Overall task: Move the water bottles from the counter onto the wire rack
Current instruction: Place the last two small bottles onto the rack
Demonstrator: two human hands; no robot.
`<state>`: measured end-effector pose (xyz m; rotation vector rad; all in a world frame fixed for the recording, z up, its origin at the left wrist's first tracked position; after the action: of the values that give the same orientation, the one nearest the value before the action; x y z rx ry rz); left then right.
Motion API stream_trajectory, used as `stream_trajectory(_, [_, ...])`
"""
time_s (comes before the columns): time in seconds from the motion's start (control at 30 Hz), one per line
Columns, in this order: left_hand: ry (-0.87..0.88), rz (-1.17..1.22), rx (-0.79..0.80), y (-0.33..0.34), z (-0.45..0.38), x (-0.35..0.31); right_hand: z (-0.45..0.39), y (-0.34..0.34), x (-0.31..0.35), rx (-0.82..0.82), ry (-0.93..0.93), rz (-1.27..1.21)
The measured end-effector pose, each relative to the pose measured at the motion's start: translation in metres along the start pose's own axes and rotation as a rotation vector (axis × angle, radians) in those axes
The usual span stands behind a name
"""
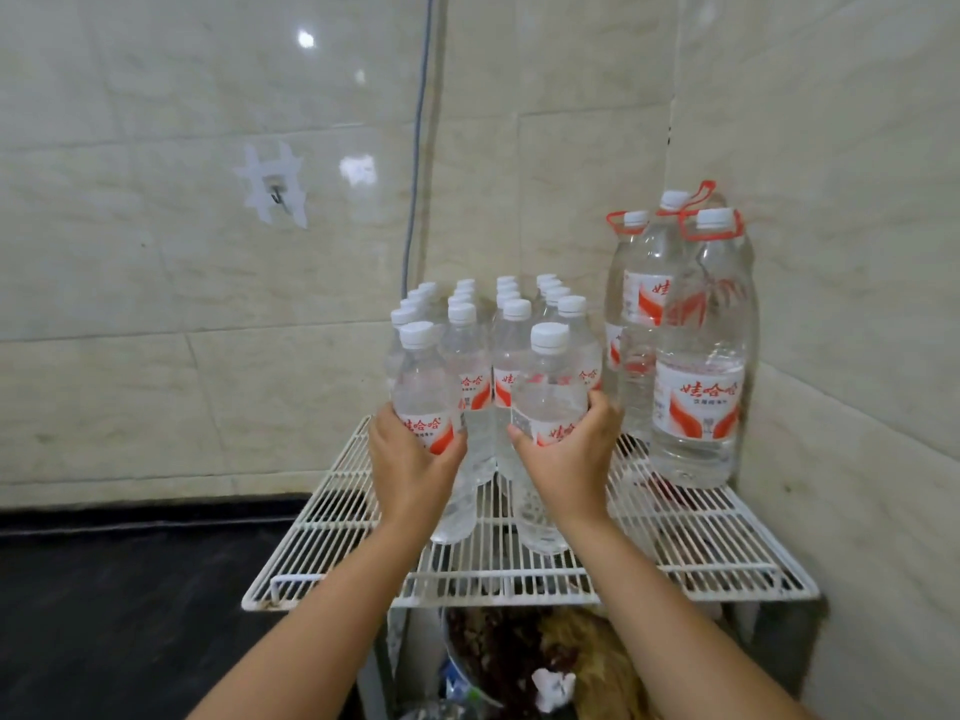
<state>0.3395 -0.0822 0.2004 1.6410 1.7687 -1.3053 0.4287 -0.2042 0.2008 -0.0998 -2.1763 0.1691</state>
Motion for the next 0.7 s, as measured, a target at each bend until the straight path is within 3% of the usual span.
stream_trajectory(0.1, [-0.001,0.033,0.021,0.015,-0.003,-0.003,-0.005,0.014,0.003,-0.047,-0.004,0.047])
stream_trajectory(0.2, [0.028,0.024,0.061,0.025,-0.008,-0.005,-0.015,0.016,-0.001,0.021,0.015,0.159])
stream_trajectory(0.3, [0.086,0.006,0.149,0.024,-0.016,-0.001,-0.011,0.01,-0.015,0.203,-0.005,0.142])
stream_trajectory(0.43, [0.139,0.055,0.422,0.015,-0.016,0.012,0.003,0.005,-0.025,0.484,0.051,0.028])
stream_trajectory(0.5, [0.17,0.022,0.476,0.014,-0.01,0.015,0.003,0.007,-0.027,0.457,0.071,0.065])
stream_trajectory(0.7, [0.199,0.01,0.438,0.021,-0.007,0.021,0.009,0.032,-0.025,0.228,0.154,0.214])
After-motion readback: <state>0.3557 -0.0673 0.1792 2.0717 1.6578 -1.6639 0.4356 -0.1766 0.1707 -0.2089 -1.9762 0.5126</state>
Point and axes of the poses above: each hand's wrist, its own z-axis away from the middle knuckle, its own y-axis out of the palm, x = y × z, the point moved 3 cm from there along -z, towards the middle knuckle, and after that the axes turned 3 degrees about -x, right-handed, at the moved point
